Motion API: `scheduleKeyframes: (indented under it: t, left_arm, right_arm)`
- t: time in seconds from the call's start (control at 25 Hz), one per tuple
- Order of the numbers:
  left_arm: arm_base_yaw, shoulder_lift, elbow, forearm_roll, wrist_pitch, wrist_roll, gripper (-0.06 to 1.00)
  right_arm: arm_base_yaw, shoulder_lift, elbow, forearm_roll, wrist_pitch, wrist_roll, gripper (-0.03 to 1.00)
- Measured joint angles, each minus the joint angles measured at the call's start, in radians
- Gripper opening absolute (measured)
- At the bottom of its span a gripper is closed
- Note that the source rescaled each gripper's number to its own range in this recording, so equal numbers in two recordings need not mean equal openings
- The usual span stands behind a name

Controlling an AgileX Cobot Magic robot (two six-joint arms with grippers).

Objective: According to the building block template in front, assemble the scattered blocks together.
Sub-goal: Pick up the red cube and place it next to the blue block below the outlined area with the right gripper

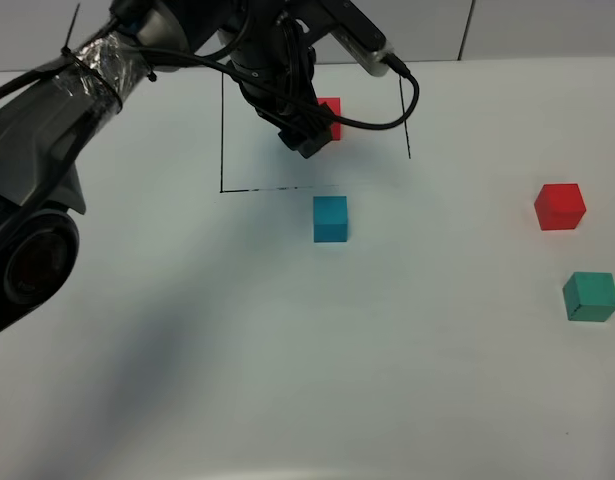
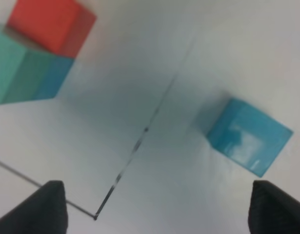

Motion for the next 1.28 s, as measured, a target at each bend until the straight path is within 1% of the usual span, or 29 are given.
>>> scheduleKeyframes:
  t: [0.12, 0.36, 0.48, 0.68, 0.88, 1.04, 1.16, 1.28]
  left_arm:
    - [0.014, -0.024, 0.0, 0.022, 0.0, -0.063, 0.91]
    - [0.054, -0.07, 0.001, 0.026, 0.0, -0.149, 0.91]
    - [0.088, -0.094, 0.024, 0.026, 0.0, -0.181, 0.91]
    - [0.165, -0.164, 0.103, 0.027, -0.001, -0.214, 0.91]
    - [0.254, -0.267, 0.231, 0.027, -0.001, -0.238, 0.91]
    - [0.335, -0.393, 0.394, 0.027, -0.002, -0.249, 0.91]
    - [0.396, -0.531, 0.551, 0.013, -0.077, -0.256, 0.91]
    - [0.447, -0.673, 0.69, 0.009, -0.179, -0.272, 0.91]
  right_arm:
    - [0.0, 0.0, 0.0, 0.0, 0.0, 0.0, 0.82]
    - [0.0, 0.0, 0.0, 0.0, 0.0, 0.0, 0.82]
    - [0.0, 0.0, 0.0, 0.0, 0.0, 0.0, 0.82]
    - [0.0, 0.0, 0.0, 0.0, 0.0, 0.004, 0.82]
    - [0.0, 0.0, 0.0, 0.0, 0.0, 0.004, 0.82]
    - [0.0, 0.0, 0.0, 0.0, 0.0, 0.004, 0.82]
    - [0.0, 0.0, 0.0, 0.0, 0.0, 0.004, 0.82]
    - [0.0, 0.0, 0.0, 0.0, 0.0, 0.005, 0.82]
